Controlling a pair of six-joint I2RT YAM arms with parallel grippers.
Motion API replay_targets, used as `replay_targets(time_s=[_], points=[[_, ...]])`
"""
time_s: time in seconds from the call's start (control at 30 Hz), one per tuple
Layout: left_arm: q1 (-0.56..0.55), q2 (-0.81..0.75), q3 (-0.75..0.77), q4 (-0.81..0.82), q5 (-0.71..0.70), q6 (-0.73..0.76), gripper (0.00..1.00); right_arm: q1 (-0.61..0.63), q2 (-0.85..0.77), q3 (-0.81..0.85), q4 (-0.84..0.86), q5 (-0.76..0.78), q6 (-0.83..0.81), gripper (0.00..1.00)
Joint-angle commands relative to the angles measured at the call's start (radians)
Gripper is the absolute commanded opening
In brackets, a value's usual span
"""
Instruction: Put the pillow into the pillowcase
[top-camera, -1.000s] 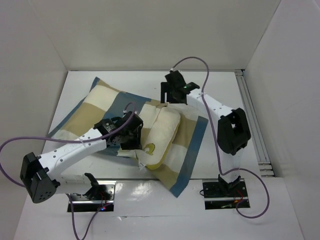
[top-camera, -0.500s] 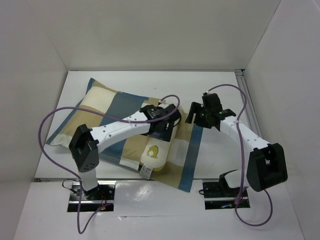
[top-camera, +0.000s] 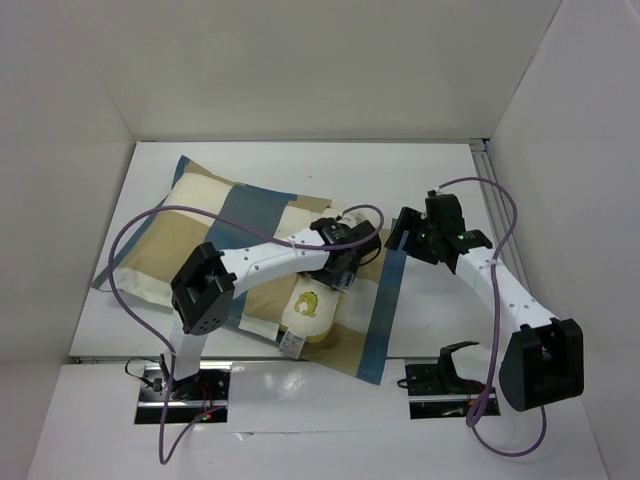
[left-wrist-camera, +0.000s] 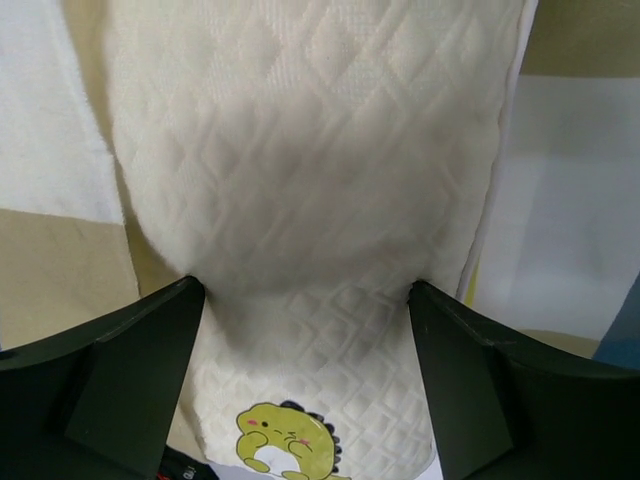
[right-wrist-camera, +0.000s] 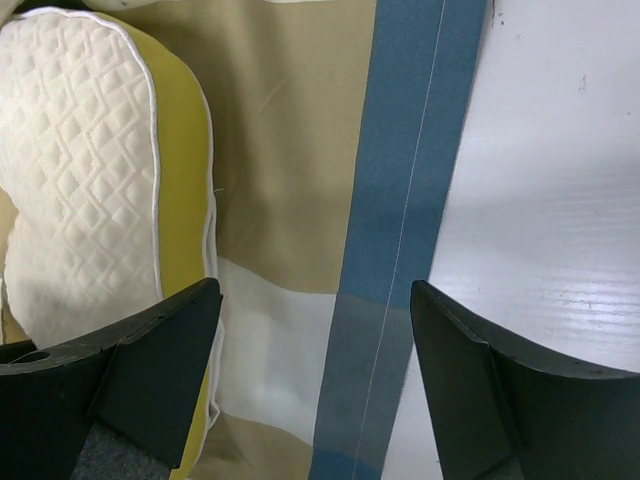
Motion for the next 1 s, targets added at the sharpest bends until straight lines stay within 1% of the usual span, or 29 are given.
replay_targets(time_s=[0.0,0.13,0.37,0.43,0.53,0.67,0.77,0.83,0.97], points=[[-0.003,0.066,0.018,0.005,0.005,0.029,0.97,-0.006,-0.027,-0.007,-0.015,-0.02,-0.009,0.84],[-0.003,0.078,0.041,-0.004,0.015,0.019,0.95,-0.006,-0.036,0.002,-0.026,-0.009,-0.009,0.84],[-0.003,-0.082,0.062,-0.036,0.045,0.009,0.95,-0.015,-0.056,0.011,-0.035,0.0,-0.018,0.85],[-0.003,-0.109,0.072,-0.036,0.058,0.009,0.95,-0.015,-0.056,0.011,-0.035,0.009,-0.018,0.85],[-0.003,-0.109,0.108,-0.036,0.078,0.021,0.95,-0.015,-0.056,0.011,-0.035,0.018,-0.018,0.85],[-0.003,-0.043,0.145,-0.036,0.078,0.03,0.95,-0.015,-0.066,0.011,-0.053,0.019,-0.018,0.85],[-0.003,0.025,0.168,-0.036,0.036,0.021,0.95,-0.015,-0.076,0.011,-0.064,0.028,-0.018,0.86],[-0.003,0.078,0.182,-0.075,-0.004,-0.007,0.96,-0.024,-0.085,0.011,-0.064,0.037,-0.018,0.86],[-0.003,0.155,0.171,-0.075,-0.044,-0.016,0.96,-0.024,-0.086,0.011,-0.073,0.037,-0.018,0.86]])
